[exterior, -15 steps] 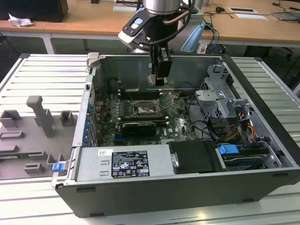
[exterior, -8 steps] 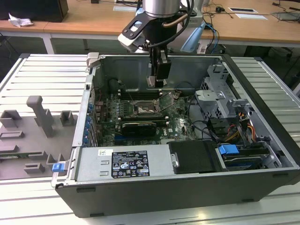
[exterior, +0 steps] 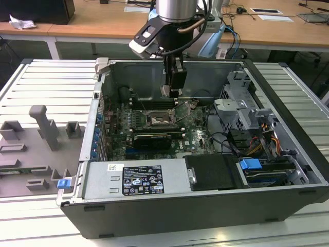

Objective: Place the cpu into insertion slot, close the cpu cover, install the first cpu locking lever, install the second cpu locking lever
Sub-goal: 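Place the cpu into insertion slot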

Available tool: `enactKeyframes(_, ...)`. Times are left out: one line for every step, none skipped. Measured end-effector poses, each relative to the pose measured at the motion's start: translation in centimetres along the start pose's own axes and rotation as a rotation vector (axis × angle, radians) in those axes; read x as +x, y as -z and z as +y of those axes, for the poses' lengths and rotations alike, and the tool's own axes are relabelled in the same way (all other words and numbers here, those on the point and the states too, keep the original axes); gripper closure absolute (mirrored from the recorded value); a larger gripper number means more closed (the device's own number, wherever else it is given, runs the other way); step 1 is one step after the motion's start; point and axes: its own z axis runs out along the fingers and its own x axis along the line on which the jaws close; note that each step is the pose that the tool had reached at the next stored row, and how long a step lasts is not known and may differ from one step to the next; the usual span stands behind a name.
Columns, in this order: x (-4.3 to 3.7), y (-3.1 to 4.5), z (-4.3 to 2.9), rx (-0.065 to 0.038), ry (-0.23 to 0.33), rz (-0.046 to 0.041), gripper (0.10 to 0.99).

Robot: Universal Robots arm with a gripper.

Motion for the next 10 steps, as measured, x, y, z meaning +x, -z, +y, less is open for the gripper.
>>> enactKeyframes(0.0, -0.05, 0.0, 0.0, 0.0, 0.0, 0.557)
enactKeyframes(0.0, -0.12, -0.01, 0.0, 0.0, 0.0, 0.557)
enactKeyframes(0.0, -0.17, -0.01, 0.0, 0.0, -0.0001, 0.557)
enactKeyframes(0.0, -0.28, -0.02, 0.0, 0.0, 0.0, 0.557)
enactKeyframes(0.0, -0.34, -0.03, 0.0, 0.0, -0.0004, 0.557)
enactKeyframes(0.0, -0.48, -0.04, 0.0, 0.0, 0.0001, 0.557)
enactKeyframes(0.0, -0.6, -0.04, 0.0, -0.001, 0.0001, 0.557)
enactKeyframes(0.01, -0.76, -0.05, 0.0, -0.001, -0.0001, 0.557)
enactKeyframes(0.03, -1.11, -0.08, 0.0, -0.001, 0.0, 0.557)
enactKeyframes(0.03, -1.4, -0.09, 0.0, -0.001, -0.0002, 0.557)
